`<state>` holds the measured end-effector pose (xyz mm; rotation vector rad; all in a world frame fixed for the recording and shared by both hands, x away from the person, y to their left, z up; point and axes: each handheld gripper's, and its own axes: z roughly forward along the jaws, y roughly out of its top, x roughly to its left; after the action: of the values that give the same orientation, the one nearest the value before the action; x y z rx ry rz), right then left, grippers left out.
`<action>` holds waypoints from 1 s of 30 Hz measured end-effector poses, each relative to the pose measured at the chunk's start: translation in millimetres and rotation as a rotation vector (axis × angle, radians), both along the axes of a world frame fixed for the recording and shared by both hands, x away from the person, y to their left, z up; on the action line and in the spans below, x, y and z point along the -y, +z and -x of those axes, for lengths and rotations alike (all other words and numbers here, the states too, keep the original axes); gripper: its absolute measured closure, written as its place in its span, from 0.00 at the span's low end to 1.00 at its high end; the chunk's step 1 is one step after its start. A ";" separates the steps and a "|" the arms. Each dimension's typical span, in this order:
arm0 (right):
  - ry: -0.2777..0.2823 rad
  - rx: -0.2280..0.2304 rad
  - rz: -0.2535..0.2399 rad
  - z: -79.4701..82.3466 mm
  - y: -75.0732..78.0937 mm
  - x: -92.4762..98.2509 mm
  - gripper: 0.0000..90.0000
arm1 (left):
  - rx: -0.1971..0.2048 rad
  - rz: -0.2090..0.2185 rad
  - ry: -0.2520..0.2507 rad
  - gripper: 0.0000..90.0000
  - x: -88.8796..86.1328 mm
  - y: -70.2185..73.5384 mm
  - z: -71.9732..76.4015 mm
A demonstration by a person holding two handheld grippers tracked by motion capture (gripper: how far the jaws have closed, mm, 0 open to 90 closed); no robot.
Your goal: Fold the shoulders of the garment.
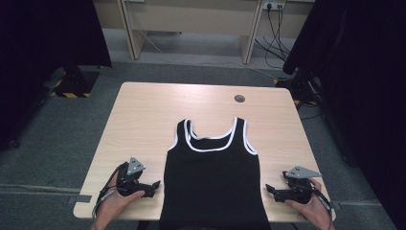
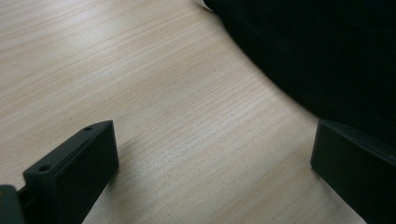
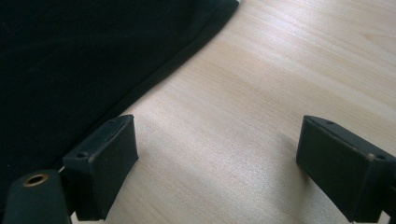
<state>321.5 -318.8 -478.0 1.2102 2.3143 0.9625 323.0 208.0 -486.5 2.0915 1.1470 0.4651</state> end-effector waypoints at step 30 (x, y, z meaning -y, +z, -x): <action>0.001 0.000 0.000 0.0 0.0 0.0 0.14 | 0.018 0.034 -0.018 0.02 8.4 4.4 -13.6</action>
<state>321.4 -318.8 -478.0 1.2091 2.3153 0.9627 336.7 199.5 -482.1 2.0626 1.1174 0.4514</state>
